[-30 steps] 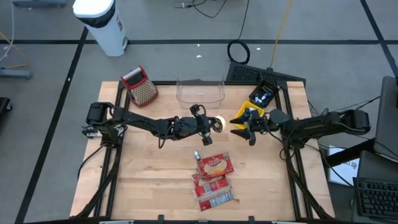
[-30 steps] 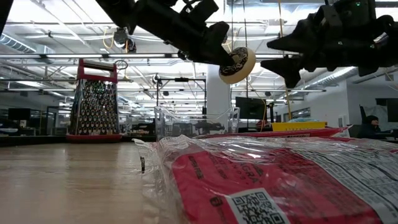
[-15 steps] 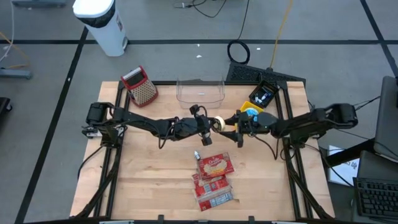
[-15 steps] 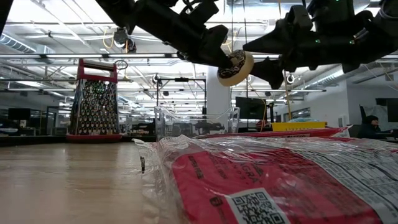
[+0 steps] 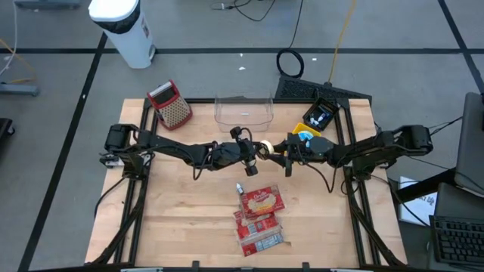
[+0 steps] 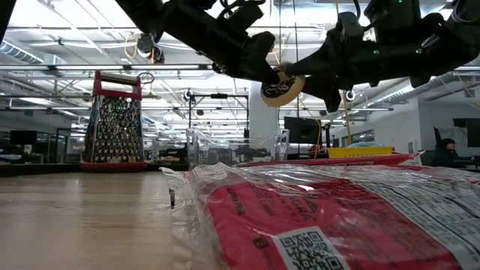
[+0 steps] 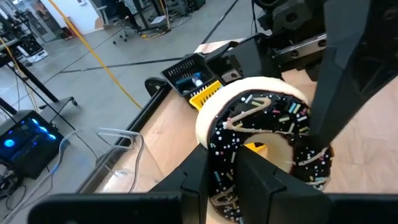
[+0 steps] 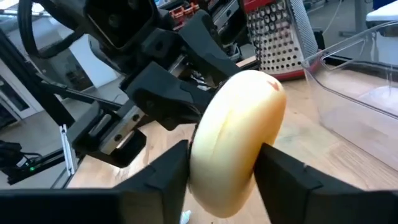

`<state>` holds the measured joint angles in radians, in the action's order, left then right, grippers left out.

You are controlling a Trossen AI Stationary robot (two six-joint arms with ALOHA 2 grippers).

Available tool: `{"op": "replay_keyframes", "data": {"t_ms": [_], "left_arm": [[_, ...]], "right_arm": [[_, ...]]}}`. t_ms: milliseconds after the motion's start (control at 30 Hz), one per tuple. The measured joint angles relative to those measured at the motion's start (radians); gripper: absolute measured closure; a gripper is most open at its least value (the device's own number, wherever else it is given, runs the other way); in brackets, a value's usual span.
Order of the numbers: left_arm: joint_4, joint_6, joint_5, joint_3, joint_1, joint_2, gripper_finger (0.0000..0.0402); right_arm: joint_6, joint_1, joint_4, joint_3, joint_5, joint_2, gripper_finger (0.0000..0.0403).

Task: Pick & Place Food Item
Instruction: Put the black donut into the yellow bin

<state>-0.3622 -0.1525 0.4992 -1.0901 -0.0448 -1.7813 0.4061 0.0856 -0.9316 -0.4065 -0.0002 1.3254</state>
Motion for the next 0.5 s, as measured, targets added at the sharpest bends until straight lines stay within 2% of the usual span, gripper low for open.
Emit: {"op": "replay_keyframes", "data": {"t_ms": [167, 233, 367, 500], "left_arm": [[-0.028, -0.059, 0.050, 0.000, -0.026, 0.000, 0.0336], [-0.044, -0.103, 0.078, 0.000, -0.044, 0.000, 0.0324], [-0.087, -0.135, 0.158, 0.000, -0.085, 0.000, 0.0267], [-0.129, -0.088, 0.206, 0.000, -0.121, 0.002, 0.0197]], "right_arm": [[-0.027, 0.000, -0.001, 0.000, -0.002, 0.000, 0.0307], [-0.029, -0.001, -0.002, 0.000, -0.007, -0.001, 0.0327], [-0.039, -0.001, -0.004, 0.000, -0.013, -0.001, 0.0356], [-0.054, 0.001, 0.011, 0.000, -0.003, 0.001, 0.0371]]}}
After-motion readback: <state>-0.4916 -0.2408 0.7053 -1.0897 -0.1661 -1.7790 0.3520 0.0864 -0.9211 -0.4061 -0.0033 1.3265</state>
